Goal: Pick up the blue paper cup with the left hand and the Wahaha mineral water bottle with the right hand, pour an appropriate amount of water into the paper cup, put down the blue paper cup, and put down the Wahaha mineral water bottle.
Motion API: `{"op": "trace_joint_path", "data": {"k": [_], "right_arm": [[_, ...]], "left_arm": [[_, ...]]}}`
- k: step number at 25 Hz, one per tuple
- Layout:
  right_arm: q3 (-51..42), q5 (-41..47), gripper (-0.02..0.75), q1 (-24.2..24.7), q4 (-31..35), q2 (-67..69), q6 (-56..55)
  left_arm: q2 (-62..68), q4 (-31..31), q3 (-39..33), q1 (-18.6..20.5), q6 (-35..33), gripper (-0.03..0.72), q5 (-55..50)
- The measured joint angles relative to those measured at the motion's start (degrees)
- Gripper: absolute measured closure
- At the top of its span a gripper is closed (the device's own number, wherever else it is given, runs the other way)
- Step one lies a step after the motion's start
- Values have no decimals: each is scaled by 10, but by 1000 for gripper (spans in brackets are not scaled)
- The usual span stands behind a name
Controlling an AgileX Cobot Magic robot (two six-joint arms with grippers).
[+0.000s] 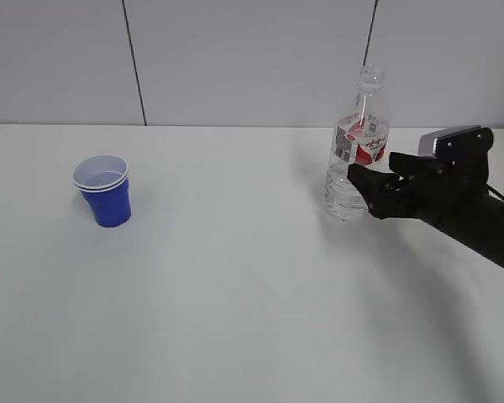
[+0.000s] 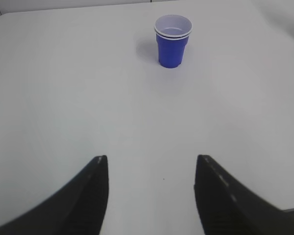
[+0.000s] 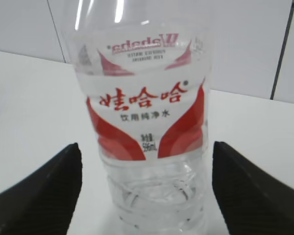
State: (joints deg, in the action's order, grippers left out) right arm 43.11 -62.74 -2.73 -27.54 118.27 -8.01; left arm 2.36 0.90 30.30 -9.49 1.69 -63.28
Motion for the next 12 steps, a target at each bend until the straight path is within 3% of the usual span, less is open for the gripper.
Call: {"op": "trace_joint_path", "data": {"k": [6, 12], "right_arm": [[-73, -7, 120, 0, 21, -71, 0], [-116, 41, 130, 0, 19, -155, -9]], "left_arm": [[0, 0, 0, 0, 0, 263, 0], [0, 0, 0, 0, 0, 263, 0]]}}
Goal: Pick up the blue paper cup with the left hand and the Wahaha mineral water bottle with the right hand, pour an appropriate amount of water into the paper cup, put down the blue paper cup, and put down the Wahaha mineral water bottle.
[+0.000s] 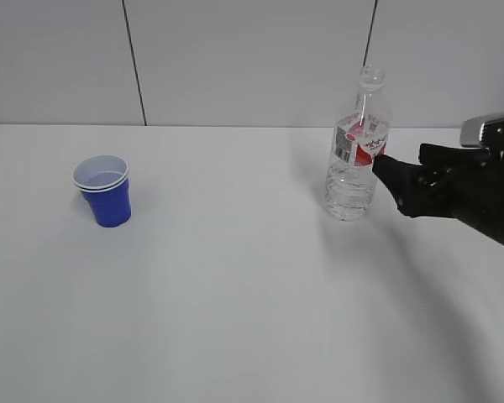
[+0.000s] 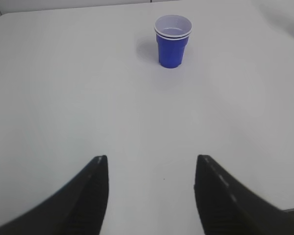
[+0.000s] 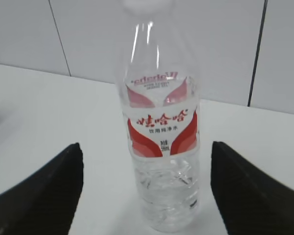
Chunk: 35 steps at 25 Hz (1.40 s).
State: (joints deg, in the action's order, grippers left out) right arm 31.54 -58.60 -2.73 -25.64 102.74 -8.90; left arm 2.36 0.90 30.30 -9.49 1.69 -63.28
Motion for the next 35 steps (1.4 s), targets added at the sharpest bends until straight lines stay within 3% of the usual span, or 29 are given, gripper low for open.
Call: {"op": "trace_joint_path", "data": {"k": [4, 19, 24, 35], "right_arm": [[-7, 42, 136, 0, -8, -63, -29], [-14, 358, 139, 0, -51, -400, -40], [-15, 469, 141, 0, -102, -517, -96], [-16, 703, 143, 0, -105, -701, -168]], "left_arm": [[0, 0, 0, 0, 0, 263, 0], [0, 0, 0, 0, 0, 263, 0], [0, 0, 0, 0, 0, 263, 0], [0, 0, 0, 0, 0, 263, 0]]}}
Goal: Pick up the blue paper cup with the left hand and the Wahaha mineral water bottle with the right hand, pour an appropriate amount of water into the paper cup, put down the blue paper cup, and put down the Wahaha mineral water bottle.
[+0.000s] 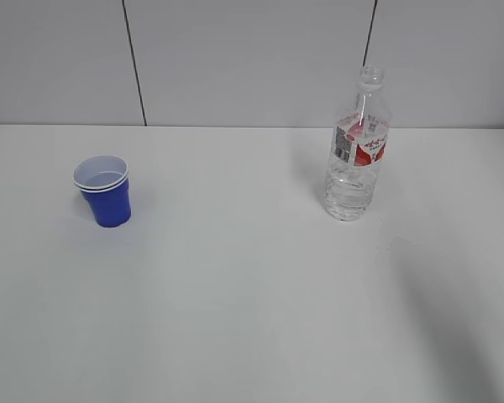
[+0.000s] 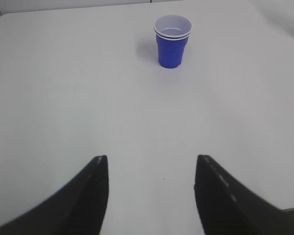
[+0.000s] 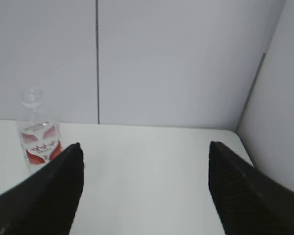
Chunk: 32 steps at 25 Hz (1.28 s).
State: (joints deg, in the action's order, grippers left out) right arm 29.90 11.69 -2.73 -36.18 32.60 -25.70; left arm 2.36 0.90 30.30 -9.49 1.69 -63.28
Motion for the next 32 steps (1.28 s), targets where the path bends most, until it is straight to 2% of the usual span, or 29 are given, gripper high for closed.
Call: {"op": "trace_joint_path", "data": {"k": [1, 3, 7, 10, 16, 22, 26, 32], "right_arm": [[0, 55, 144, 0, 1, -24, 0], [0, 107, 145, 0, 3, -46, 0], [0, 172, 152, 0, 11, -81, 3], [0, 215, 169, 0, 40, -104, 36], [0, 265, 170, 0, 121, -123, 148], [0, 285, 183, 0, 186, -123, 204], [10, 336, 185, 0, 235, -141, 243], [19, 425, 186, 0, 246, -200, 257]], "left_arm": [[0, 0, 0, 0, 0, 263, 0], [0, 0, 0, 0, 0, 263, 0], [0, 0, 0, 0, 0, 263, 0], [0, 0, 0, 0, 0, 263, 0], [0, 0, 0, 0, 0, 263, 0], [0, 0, 0, 0, 0, 263, 0], [0, 0, 0, 0, 0, 263, 0], [0, 0, 0, 0, 0, 263, 0]]}}
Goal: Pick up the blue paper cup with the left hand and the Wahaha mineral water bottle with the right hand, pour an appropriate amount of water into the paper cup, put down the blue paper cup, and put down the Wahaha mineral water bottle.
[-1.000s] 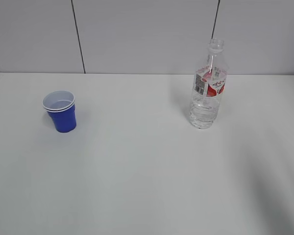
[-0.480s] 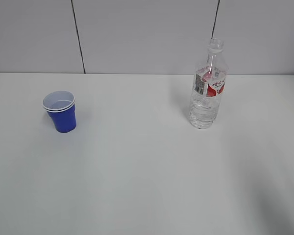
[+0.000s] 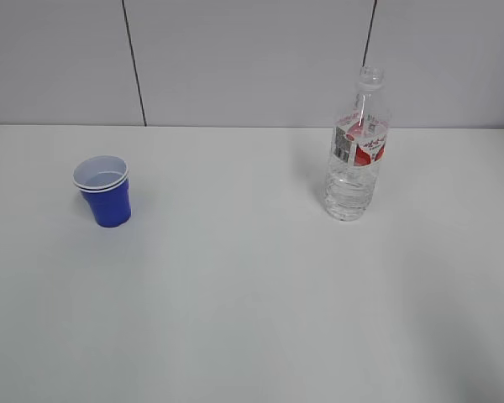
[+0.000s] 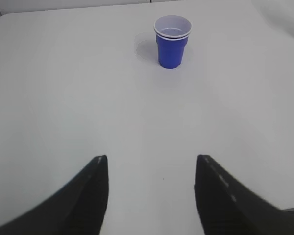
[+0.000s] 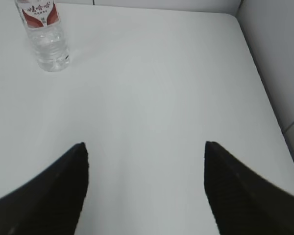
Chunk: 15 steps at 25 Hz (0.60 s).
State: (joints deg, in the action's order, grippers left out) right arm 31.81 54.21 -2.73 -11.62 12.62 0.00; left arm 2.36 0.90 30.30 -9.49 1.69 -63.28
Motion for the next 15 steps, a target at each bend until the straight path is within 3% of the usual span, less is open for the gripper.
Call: {"op": "trace_joint_path", "data": {"k": [8, 15], "right_arm": [[2, 105, 187, 0, 9, -37, 0], [-19, 125, 188, 0, 29, -52, 0]], "left_arm": [[0, 0, 0, 0, 0, 263, 0], [0, 0, 0, 0, 0, 263, 0]]}}
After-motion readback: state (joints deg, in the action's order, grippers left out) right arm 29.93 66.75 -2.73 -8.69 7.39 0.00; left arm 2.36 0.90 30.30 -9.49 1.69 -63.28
